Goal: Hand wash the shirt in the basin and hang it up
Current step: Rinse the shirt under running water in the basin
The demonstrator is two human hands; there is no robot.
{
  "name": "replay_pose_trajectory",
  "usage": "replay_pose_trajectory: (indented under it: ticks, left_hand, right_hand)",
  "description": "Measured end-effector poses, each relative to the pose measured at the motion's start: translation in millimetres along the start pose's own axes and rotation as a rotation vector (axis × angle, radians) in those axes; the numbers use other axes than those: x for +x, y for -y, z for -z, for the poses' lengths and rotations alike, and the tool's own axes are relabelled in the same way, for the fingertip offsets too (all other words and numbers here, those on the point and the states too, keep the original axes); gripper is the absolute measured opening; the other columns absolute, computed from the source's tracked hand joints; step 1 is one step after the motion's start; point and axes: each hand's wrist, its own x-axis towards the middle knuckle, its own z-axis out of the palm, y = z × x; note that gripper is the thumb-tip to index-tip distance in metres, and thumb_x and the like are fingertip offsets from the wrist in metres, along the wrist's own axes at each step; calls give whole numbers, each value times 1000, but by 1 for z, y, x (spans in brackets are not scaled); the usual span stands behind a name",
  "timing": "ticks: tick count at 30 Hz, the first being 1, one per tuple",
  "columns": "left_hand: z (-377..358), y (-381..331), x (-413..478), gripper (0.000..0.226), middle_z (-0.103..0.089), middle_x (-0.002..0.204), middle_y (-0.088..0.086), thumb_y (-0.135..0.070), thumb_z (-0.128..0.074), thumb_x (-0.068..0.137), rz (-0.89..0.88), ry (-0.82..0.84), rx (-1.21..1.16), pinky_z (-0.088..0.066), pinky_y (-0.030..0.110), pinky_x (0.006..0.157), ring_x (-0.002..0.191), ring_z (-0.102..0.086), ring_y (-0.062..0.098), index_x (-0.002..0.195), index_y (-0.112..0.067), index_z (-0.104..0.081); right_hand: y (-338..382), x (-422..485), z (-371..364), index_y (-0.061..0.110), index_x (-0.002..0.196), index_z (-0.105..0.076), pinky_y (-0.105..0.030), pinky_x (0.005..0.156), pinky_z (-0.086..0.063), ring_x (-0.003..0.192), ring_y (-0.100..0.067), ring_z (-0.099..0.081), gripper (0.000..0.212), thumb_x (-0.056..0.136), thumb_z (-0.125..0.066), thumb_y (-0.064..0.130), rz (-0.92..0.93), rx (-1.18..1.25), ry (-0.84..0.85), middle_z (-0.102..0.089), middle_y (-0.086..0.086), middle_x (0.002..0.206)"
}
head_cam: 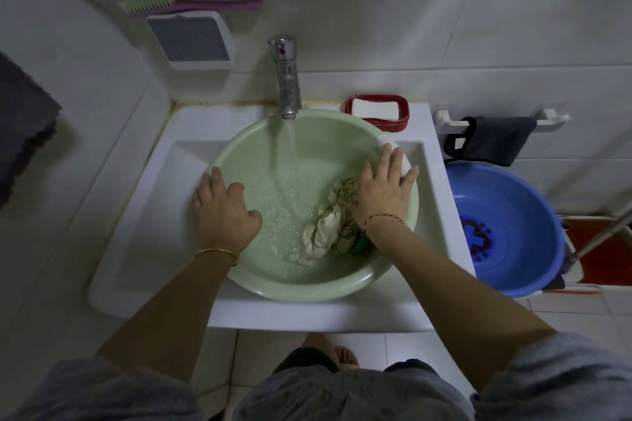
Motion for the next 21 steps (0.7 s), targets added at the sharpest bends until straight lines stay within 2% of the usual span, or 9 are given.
replay_pose_trajectory:
  ticks: [8,12,21]
  left_hand:
    - [2,0,-1,55,-34,145,27,-22,-56,61,1,7,3,-24,50,109,134,-29,43,113,-4,-62]
    - [2,0,-2,63,-37,142,29,-26,-46,54,1,-22,-14,-26,52,107,133,-32,45,110,-3,-64]
    - [1,0,-2,63,-38,142,28,-26,-45,54,-5,-20,-11,-26,51,107,133,-32,44,109,-3,-64]
  right_hand:
    - [1,1,-1,15,148,-23,-64,112,-4,143,-43,7,65,92,-50,35,-2,-10,-6,6,-22,156]
    - [1,1,-2,16,147,-24,-64,111,-4,143,-43,6,64,92,-51,34,-10,-6,-8,5,-22,156]
    - [1,0,0,16,147,-24,-64,111,-3,143,-43,8,65,91,-52,35,-3,-10,-3,6,-23,156]
